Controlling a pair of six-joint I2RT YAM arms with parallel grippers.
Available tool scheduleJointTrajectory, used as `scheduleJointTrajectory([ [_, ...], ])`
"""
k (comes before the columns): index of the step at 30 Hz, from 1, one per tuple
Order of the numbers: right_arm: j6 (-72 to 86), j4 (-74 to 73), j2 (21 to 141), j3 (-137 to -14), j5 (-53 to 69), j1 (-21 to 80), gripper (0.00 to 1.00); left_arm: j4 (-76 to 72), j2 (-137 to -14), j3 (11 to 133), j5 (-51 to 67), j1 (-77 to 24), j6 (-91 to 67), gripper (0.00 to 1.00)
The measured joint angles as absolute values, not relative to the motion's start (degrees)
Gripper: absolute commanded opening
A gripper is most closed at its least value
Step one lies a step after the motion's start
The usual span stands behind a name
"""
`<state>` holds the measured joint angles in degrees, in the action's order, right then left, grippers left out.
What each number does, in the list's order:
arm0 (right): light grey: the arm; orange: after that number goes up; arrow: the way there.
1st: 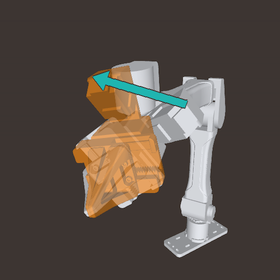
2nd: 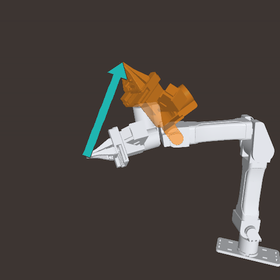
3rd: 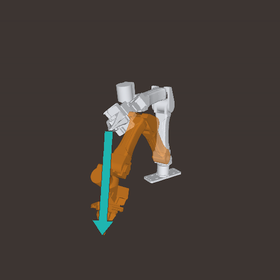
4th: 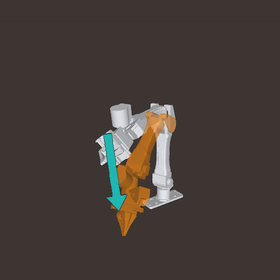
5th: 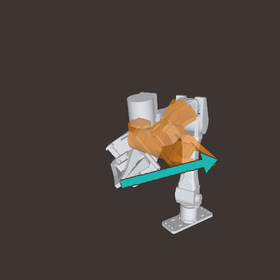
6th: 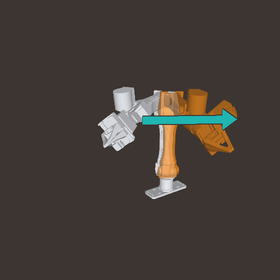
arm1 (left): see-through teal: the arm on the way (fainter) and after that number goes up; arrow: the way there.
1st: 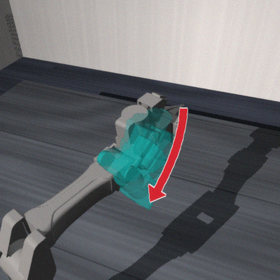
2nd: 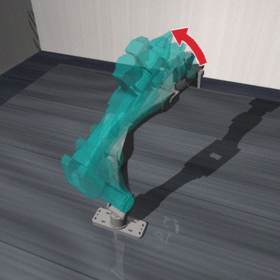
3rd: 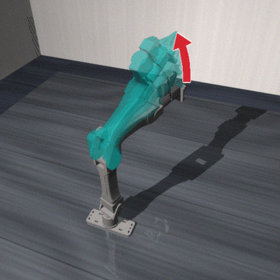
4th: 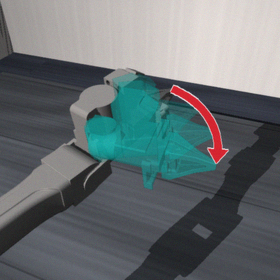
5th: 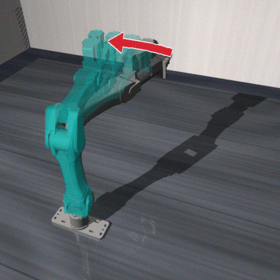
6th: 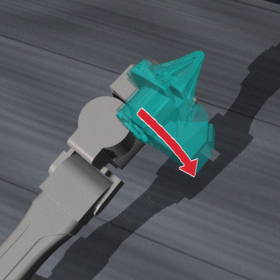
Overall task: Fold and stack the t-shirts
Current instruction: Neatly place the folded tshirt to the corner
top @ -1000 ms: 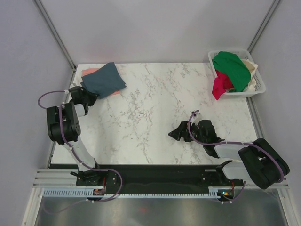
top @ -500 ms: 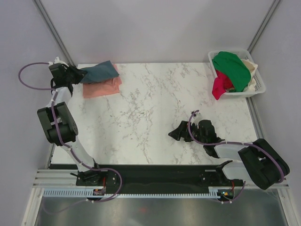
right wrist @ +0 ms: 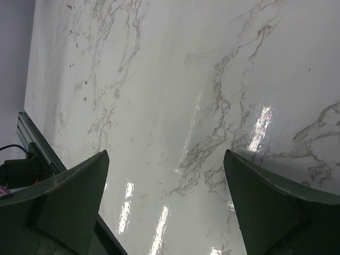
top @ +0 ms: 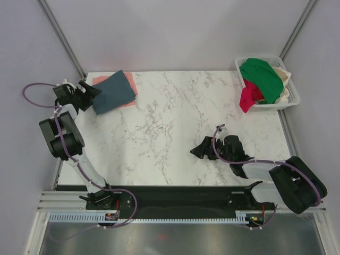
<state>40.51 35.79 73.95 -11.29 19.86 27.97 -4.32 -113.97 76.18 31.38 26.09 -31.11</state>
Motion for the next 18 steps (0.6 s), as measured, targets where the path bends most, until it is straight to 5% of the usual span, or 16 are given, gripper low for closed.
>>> scheduleJointTrajectory([
  [9,40.5,35.8,74.0,-11.3,19.9,28.0,0.98,3.6,-109.6,87.7,24.9,20.4,-31.6,1.00],
  [18,40.5,35.8,74.0,-11.3,19.9,28.0,0.98,8.2,-123.7,106.4,19.6,10.6,-31.2,1.00],
])
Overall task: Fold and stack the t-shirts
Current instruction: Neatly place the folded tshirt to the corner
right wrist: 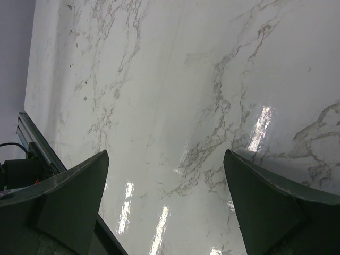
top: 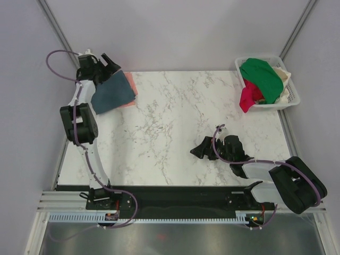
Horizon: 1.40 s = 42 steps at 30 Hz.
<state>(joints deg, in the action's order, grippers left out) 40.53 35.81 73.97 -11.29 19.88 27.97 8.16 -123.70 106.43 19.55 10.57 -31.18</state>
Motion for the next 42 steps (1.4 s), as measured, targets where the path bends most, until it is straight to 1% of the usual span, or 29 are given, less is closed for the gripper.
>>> scheduleJointTrajectory([
  [2,40.5,35.8,74.0,-11.3,19.9,28.0,0.98,10.4,-132.0,114.5,19.5,8.9,-30.5,1.00],
  [5,40.5,35.7,73.8,-11.3,19.8,28.0,0.98,15.1,-146.4,129.7,19.4,7.1,-29.9,1.00],
  [7,40.5,35.6,73.7,-11.2,19.7,28.0,0.98,15.1,-152.4,134.9,20.9,6.6,-30.1,1.00],
  [9,40.5,35.5,73.5,-11.1,19.7,28.0,0.98,14.8,-153.0,136.6,22.7,6.8,-30.7,1.00],
  [17,40.5,35.4,73.4,-11.1,19.7,28.0,0.98,13.6,-152.4,136.5,34.0,8.2,-29.3,1.00],
  [19,40.5,35.3,73.2,-11.0,19.7,28.0,0.98,14.0,-149.6,134.8,35.4,7.8,-28.4,1.00],
  [21,40.5,35.2,72.9,-10.9,19.7,28.0,0.98,14.0,-144.0,130.5,35.2,7.3,-27.3,1.00],
  [24,40.5,35.2,72.6,-10.7,19.7,28.0,0.98,13.9,-129.7,118.8,32.6,6.9,-26.5,1.00],
  [28,40.5,35.2,72.4,-10.4,19.7,28.0,0.98,7.4,-110.8,101.3,31.1,8.1,-26.8,0.99],
  [31,40.6,35.4,72.4,-10.3,19.7,28.0,0.98,0.3,-104.1,90.1,30.6,10.4,-27.6,0.99],
  [33,40.6,35.5,72.4,-10.3,19.7,28.0,0.98,-3.7,-104.8,85.0,30.7,11.7,-28.1,0.99],
  [35,40.6,35.5,72.4,-10.3,19.7,28.0,0.98,-4.7,-111.6,83.4,32.0,13.0,-28.5,1.00],
  [38,40.6,35.5,72.4,-10.3,19.7,28.0,0.98,-2.1,-126.4,88.6,35.5,13.4,-28.5,1.00],
  [39,40.6,35.5,72.4,-10.3,19.7,28.0,0.98,-3.3,-130.5,90.9,39.6,13.8,-29.5,1.00],
  [40,40.6,35.5,72.4,-10.3,19.7,28.0,0.98,-2.0,-131.2,93.5,41.3,14.3,-29.5,1.00],
  [42,40.6,35.5,72.4,-10.3,19.7,28.0,0.98,-0.3,-130.2,94.4,40.1,14.3,-29.1,1.00],
])
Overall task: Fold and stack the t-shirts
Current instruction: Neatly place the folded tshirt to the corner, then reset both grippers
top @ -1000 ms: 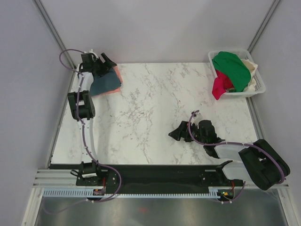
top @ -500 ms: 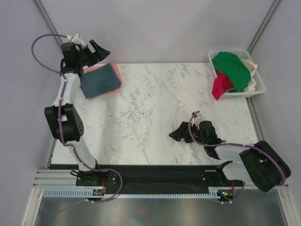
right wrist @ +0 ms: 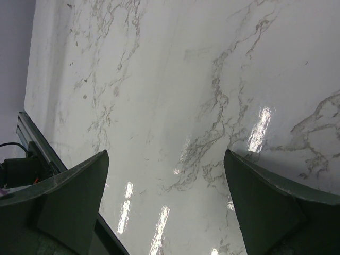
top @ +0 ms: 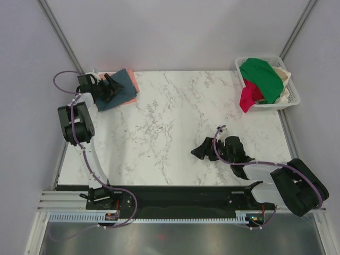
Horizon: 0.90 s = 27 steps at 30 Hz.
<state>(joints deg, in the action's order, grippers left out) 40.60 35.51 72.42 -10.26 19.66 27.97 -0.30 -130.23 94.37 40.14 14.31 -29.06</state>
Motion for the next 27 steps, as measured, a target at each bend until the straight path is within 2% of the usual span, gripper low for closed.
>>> scheduleJointTrajectory([
  [7,40.6,35.5,72.4,-10.3,19.7,28.0,0.98,13.3,-121.9,95.7,34.1,13.4,-28.2,1.00],
  [14,40.6,35.3,72.3,-10.3,19.6,28.0,0.98,15.9,-94.6,94.5,27.0,12.4,-28.2,1.00],
  [21,40.6,33.6,70.7,-10.0,19.1,28.0,0.98,12.2,-63.8,72.7,27.2,7.6,-27.8,1.00],
  [27,40.8,31.8,68.0,-9.0,17.9,28.0,0.98,13.8,-56.2,49.8,36.4,3.0,-27.4,1.00],
])
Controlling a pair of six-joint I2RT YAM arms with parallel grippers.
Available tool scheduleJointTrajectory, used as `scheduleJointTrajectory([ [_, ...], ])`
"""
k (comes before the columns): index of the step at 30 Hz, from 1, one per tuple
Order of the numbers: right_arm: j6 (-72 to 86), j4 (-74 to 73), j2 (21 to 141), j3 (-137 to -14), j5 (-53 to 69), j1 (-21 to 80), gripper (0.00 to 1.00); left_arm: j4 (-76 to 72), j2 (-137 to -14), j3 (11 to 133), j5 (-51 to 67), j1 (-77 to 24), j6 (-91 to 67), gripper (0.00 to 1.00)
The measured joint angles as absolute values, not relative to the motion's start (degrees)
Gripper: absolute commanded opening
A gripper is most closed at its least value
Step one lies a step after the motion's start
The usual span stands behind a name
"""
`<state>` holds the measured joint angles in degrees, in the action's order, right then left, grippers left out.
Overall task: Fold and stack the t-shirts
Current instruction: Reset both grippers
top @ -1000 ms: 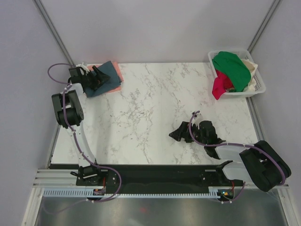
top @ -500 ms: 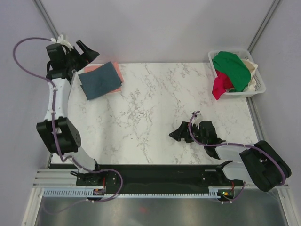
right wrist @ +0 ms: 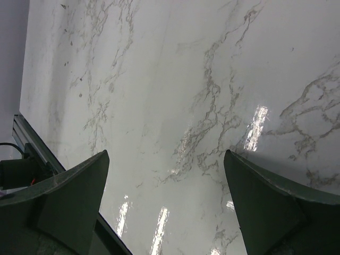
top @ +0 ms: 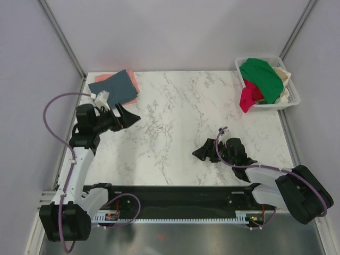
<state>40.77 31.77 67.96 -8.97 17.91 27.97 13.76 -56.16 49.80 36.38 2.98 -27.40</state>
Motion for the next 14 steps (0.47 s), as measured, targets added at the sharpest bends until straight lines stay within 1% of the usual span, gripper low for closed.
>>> scheduleJointTrajectory([
  [3,40.8,31.6,67.9,-9.0,17.8,28.0,0.98,16.4,-52.3,40.5,39.9,1.7,-26.5,1.00],
  [5,40.8,31.6,67.9,-9.0,17.7,28.0,0.98,18.0,-47.7,36.9,41.3,1.5,-26.2,1.00],
  [9,40.9,31.6,67.9,-9.0,17.7,28.0,0.98,16.7,-41.1,36.3,43.7,1.5,-25.9,1.00],
  [14,41.4,31.1,67.5,-9.0,17.1,28.0,0.98,15.6,-39.9,36.4,44.8,1.5,-25.3,1.00],
])
